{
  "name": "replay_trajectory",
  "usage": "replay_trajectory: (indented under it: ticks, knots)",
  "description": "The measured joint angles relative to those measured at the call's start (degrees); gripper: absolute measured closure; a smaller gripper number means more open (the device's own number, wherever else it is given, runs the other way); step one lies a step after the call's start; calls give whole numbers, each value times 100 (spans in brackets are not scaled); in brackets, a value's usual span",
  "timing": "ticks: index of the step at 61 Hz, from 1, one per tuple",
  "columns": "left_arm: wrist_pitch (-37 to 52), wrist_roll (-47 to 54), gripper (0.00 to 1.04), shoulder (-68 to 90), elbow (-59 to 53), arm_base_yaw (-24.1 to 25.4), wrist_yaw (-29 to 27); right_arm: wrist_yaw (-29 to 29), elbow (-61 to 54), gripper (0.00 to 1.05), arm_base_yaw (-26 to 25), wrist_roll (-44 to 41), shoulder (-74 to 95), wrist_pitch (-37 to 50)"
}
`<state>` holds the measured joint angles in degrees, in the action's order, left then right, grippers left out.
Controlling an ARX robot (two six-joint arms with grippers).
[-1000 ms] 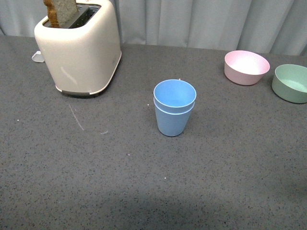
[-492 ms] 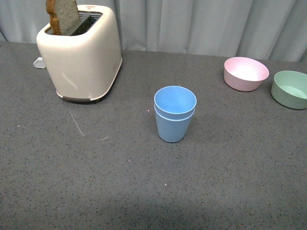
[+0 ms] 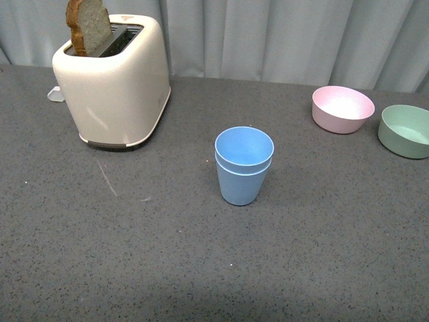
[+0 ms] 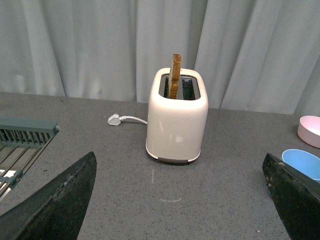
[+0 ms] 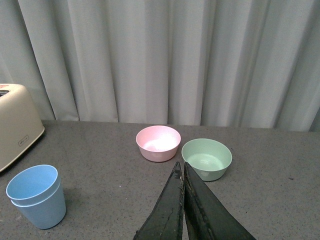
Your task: Stack blue cups with both arms
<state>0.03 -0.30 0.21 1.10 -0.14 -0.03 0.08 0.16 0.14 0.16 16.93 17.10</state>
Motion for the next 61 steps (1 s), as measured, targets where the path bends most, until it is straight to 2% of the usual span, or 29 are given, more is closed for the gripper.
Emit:
replay_trajectory:
  ticks: [23, 28, 31, 48, 56, 61]
  knots:
    - [0, 0, 7, 0, 0, -2, 0, 0, 0, 104, 0, 0, -693, -691]
    - [0, 2, 7, -2, 0, 0, 0, -17, 4, 104, -2, -2, -1370, -1576]
    - [0, 0, 7, 0, 0, 0, -7, -15, 4, 102, -2, -9, -1563, -1672]
    - [0, 0, 7, -2, 0, -2, 0, -17, 4, 53, -2, -7, -1670, -1700]
    - [0, 0, 7, -2, 0, 0, 0, -17, 4, 25, -2, -7, -1670, -1700]
    - [0, 0, 7, -2, 0, -2, 0, -15, 4, 11, -2, -7, -1670, -1700]
